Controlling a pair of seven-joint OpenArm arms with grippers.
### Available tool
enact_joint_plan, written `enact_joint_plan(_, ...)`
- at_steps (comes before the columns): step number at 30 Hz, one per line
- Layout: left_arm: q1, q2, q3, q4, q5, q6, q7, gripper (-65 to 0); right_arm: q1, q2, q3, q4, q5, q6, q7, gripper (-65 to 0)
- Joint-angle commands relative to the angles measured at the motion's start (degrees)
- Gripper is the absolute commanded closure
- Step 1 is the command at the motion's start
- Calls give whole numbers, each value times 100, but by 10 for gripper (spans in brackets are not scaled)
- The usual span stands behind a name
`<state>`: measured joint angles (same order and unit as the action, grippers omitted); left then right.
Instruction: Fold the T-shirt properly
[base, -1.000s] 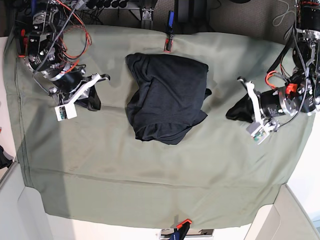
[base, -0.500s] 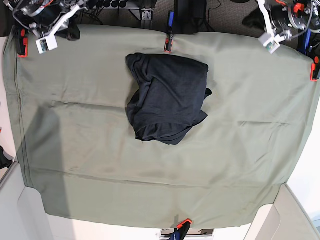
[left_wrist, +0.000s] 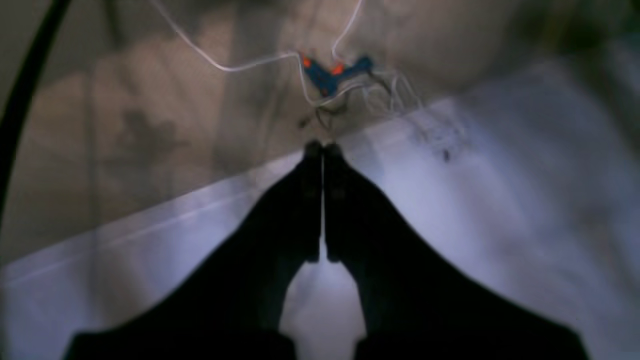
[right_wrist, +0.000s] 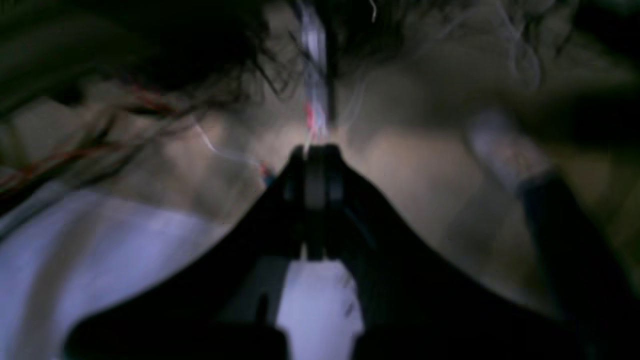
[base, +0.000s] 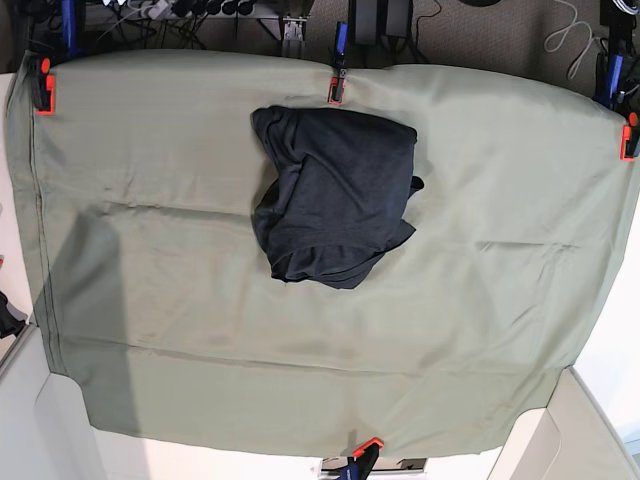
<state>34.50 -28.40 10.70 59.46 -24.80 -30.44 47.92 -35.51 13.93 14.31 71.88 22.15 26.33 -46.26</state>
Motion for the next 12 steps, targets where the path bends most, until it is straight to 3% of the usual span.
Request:
enact_joint_plan(1,-149,-61,229,-284,24,-17,79,-11,140,35,-35,-295,-55,-83,-157,0)
enact_joint_plan(6,-1364,232,1287,-1303,24,289,-120,-11,1095,33,-361,-1770,-317,-306,-299,0)
enact_joint_plan(12,-2079,680,1711,-1537,20,282,-164,-11,1707,33,-640,-2048,-522,-302,-516,0)
